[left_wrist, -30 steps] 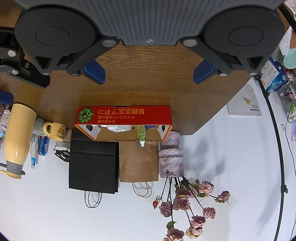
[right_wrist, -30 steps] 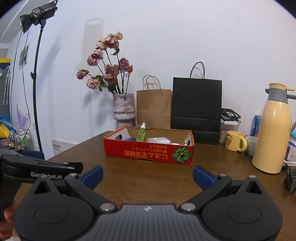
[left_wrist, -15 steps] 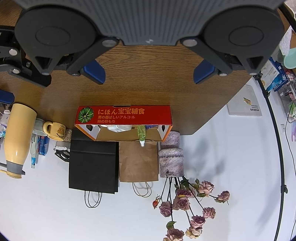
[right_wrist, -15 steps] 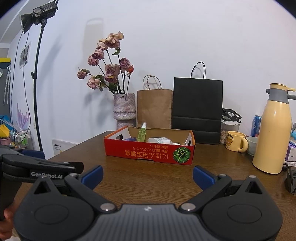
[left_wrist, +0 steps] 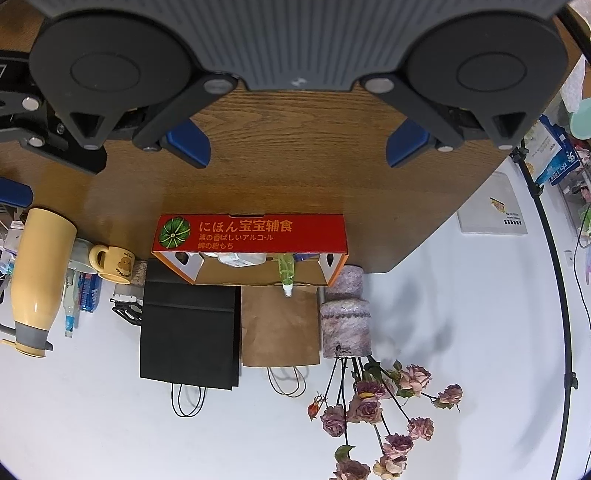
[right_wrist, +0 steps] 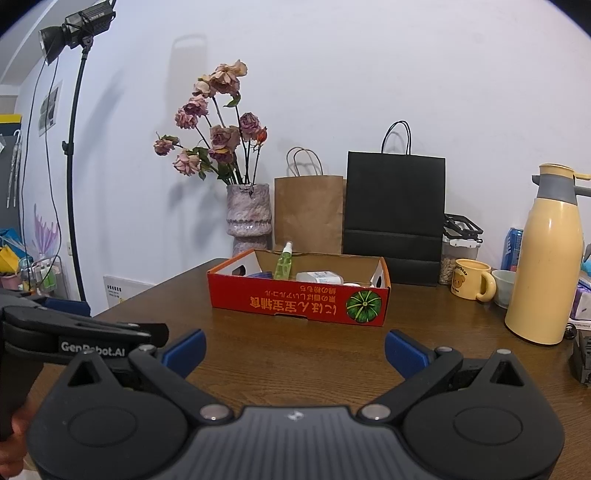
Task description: Organize rigid objects
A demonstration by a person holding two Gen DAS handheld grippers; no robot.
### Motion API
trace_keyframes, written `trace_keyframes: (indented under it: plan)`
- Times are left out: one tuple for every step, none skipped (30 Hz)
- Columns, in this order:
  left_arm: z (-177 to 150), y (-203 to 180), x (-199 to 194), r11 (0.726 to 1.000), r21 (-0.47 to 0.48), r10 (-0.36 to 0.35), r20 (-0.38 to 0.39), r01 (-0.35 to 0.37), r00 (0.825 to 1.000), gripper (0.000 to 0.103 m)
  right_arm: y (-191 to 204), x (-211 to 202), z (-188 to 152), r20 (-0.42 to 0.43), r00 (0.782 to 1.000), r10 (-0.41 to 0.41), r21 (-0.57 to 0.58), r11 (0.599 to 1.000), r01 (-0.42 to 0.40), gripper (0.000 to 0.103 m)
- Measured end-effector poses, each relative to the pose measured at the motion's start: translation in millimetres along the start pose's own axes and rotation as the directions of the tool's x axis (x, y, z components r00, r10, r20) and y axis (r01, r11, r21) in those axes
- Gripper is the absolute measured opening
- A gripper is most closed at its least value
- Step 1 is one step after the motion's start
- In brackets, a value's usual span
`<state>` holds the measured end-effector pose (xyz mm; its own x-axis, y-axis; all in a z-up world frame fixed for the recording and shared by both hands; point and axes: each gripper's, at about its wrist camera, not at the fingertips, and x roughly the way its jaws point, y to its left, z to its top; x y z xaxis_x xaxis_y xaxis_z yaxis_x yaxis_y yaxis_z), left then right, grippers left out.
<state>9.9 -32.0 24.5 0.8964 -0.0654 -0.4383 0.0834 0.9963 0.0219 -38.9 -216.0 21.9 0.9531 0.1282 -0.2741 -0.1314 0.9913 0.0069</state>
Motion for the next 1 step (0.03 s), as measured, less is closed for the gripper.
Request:
trace_keyframes:
  plan:
    - [0.2,-0.6,1.4,1.0,-0.001,-0.001,-0.001,0.001,1.0,0.103,0.1,0.0,0.1,0.0,1.0,0.0,0.0,1.0,0.0,0.103]
